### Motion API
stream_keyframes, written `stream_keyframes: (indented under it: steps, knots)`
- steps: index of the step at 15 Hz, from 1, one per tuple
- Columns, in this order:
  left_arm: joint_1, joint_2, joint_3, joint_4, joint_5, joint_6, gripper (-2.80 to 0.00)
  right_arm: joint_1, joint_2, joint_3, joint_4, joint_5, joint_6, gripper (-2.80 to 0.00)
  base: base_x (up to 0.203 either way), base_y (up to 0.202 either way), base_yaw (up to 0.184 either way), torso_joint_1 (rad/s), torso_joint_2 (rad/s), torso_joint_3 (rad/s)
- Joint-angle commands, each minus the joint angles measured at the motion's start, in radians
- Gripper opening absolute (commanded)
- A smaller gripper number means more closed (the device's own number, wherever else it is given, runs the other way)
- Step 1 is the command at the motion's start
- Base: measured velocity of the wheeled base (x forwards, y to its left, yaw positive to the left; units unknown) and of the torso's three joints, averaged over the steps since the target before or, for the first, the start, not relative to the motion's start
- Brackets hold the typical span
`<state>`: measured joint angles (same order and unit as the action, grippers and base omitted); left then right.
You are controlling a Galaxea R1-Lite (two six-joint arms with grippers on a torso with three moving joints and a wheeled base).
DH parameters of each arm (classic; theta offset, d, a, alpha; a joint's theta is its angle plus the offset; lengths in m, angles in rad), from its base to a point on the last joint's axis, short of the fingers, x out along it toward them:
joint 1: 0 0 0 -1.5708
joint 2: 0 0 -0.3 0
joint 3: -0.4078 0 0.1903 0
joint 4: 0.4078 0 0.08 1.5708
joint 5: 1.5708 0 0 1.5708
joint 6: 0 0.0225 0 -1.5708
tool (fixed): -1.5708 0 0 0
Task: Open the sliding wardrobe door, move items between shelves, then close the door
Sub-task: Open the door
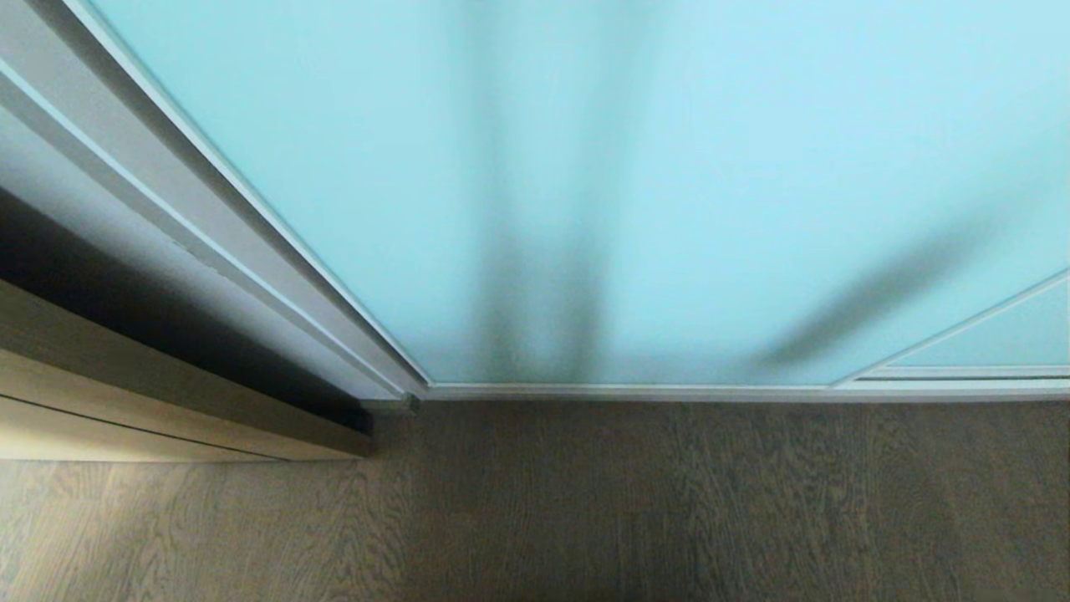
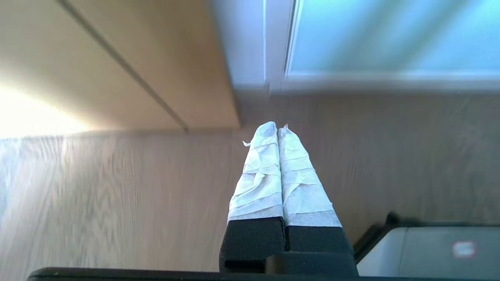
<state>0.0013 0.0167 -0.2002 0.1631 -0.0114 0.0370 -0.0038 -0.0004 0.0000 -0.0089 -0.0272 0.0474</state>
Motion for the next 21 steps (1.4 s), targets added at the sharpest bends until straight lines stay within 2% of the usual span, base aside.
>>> stream_keyframes:
  steps: [1,5,7,13,16,19,21]
  knots:
    - [0.000,0.055,-0.132,0.027,-0.005,-0.002,-2.80,-0.001,0.000,0.002,0.000,0.000,0.000,-2.80,0.000,0.000,0.000,0.000,0.00,0.000]
    - [-0.001,0.296,-0.369,0.035,-0.007,-0.042,-2.80,-0.001,0.000,0.002,0.000,0.000,0.000,-2.80,0.000,0.000,0.000,0.000,0.00,0.000]
    - [-0.001,0.327,-0.405,0.039,-0.008,-0.058,-2.80,-0.001,0.000,0.002,0.000,0.000,0.000,-2.80,0.000,0.000,0.000,0.000,0.00,0.000]
    - [0.000,0.066,-0.139,0.044,-0.034,-0.046,-2.80,-0.001,0.000,0.002,0.000,0.000,0.000,-2.80,0.000,0.000,0.000,0.000,0.00,0.000]
    - [0.000,-0.010,-0.034,0.036,-0.049,-0.006,-2.80,-0.001,0.000,0.002,0.000,0.000,0.000,-2.80,0.000,0.000,0.000,0.000,0.00,0.000]
    - [0.000,-0.015,0.057,0.024,-0.071,0.023,-2.80,-0.001,0.000,0.002,0.000,0.000,0.000,-2.80,0.000,0.000,0.000,0.000,0.00,0.000]
    - [0.000,-0.014,0.137,-0.086,-0.082,0.051,-2.80,-0.001,0.000,0.002,0.000,0.000,0.000,-2.80,0.000,0.000,0.000,0.000,0.00,0.000]
